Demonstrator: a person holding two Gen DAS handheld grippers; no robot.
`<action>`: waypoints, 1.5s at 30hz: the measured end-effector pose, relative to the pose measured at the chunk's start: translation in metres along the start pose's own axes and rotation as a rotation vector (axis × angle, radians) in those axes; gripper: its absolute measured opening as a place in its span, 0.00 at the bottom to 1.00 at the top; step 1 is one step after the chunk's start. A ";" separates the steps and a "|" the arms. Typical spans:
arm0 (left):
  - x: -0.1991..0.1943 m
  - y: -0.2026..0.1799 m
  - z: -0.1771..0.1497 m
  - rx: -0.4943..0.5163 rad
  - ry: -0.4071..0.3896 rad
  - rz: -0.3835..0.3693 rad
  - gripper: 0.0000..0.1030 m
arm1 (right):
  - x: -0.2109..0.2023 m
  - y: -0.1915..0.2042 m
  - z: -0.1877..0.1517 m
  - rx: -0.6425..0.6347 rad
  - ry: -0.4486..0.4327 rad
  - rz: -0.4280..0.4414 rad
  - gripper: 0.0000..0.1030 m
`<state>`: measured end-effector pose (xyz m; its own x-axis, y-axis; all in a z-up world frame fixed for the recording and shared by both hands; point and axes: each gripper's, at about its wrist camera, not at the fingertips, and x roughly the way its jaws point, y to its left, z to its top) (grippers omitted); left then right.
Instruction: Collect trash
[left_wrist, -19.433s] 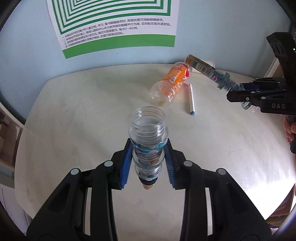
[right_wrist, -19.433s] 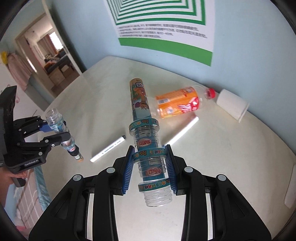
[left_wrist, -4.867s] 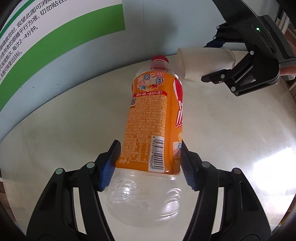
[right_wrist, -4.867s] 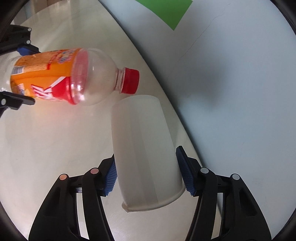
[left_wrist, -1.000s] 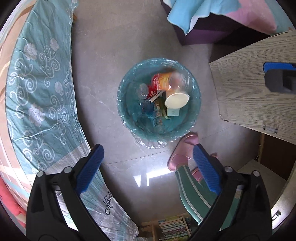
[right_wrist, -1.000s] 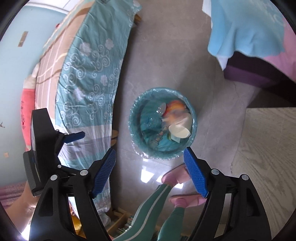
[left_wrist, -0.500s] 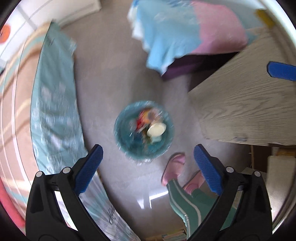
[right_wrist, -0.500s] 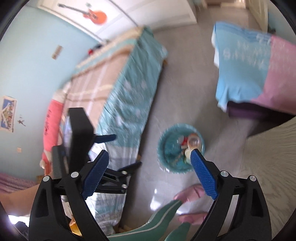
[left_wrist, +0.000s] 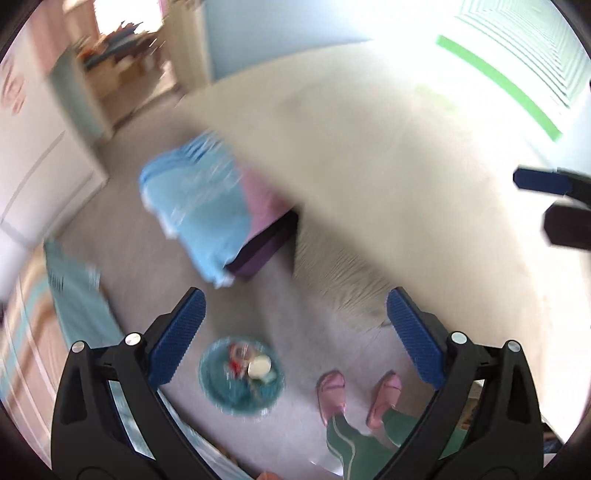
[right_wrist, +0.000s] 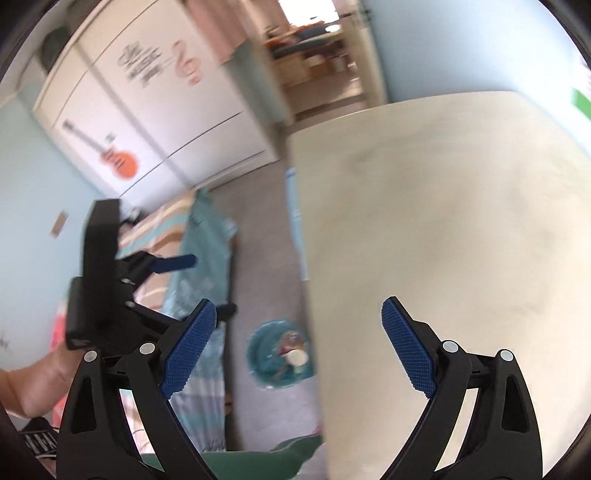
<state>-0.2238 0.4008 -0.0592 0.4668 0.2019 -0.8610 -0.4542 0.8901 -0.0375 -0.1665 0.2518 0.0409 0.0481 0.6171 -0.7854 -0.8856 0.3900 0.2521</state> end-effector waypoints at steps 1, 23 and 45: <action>-0.003 -0.011 0.008 0.024 -0.015 -0.019 0.93 | -0.014 -0.012 -0.008 0.029 -0.023 -0.030 0.88; -0.080 -0.407 0.026 0.690 -0.279 -0.445 0.93 | -0.299 -0.178 -0.261 0.570 -0.296 -0.730 0.88; -0.097 -0.492 0.000 0.893 -0.279 -0.551 0.93 | -0.355 -0.172 -0.348 0.887 -0.433 -0.876 0.88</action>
<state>-0.0455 -0.0571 0.0425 0.6451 -0.3311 -0.6886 0.5337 0.8402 0.0960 -0.1920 -0.2716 0.0796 0.7362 0.0353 -0.6758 0.1077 0.9798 0.1685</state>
